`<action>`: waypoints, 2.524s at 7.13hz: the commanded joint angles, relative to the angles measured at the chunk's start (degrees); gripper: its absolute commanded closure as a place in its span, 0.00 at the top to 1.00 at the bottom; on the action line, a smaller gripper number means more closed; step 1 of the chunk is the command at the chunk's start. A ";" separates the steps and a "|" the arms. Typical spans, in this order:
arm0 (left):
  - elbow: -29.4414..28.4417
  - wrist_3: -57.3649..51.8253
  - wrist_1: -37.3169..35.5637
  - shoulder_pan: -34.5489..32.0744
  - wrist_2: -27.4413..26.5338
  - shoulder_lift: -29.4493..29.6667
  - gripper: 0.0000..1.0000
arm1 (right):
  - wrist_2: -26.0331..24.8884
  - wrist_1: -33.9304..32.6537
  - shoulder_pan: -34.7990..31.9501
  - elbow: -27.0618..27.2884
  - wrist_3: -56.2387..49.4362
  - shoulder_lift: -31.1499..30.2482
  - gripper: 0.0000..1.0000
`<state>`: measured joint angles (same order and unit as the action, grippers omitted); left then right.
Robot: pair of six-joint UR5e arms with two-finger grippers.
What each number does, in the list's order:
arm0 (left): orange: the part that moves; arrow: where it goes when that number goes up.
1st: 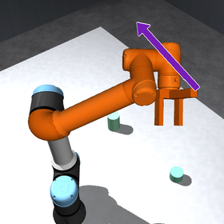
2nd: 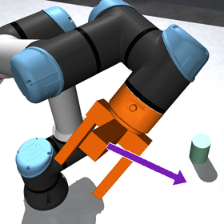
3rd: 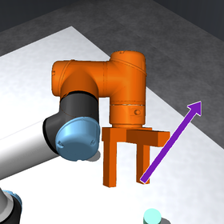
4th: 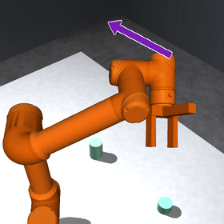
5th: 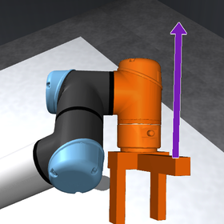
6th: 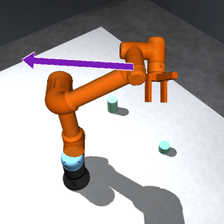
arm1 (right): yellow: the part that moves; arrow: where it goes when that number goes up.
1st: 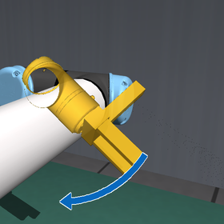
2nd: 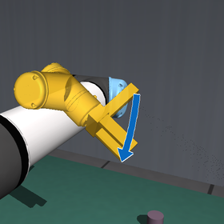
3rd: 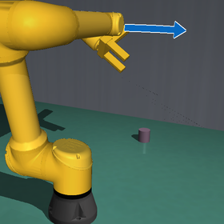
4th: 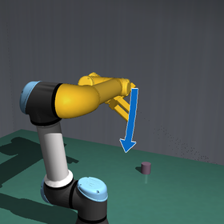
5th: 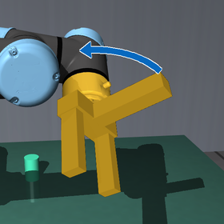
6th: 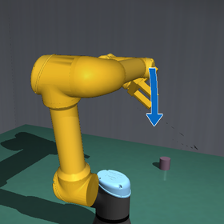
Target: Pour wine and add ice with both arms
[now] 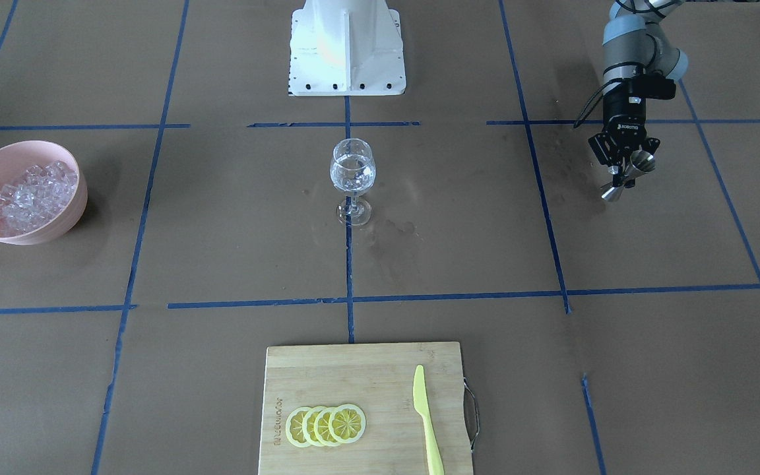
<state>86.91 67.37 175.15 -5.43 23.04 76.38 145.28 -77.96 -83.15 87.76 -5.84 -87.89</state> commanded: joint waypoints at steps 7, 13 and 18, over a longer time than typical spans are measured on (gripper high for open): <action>-1.30 0.22 1.59 5.34 -4.06 0.00 0.21 | 0.01 0.00 0.00 -0.05 -0.05 -0.18 1.00; -2.10 0.22 1.51 6.13 -3.61 -0.09 0.34 | 0.01 0.00 0.00 -0.05 0.04 -0.18 1.00; -1.75 -0.39 2.47 6.22 -1.95 -0.35 1.00 | 0.01 0.00 0.00 0.12 0.04 -0.18 1.00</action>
<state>84.94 67.20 177.38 0.79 20.87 76.17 145.28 -77.96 -83.14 87.80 -5.80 -88.07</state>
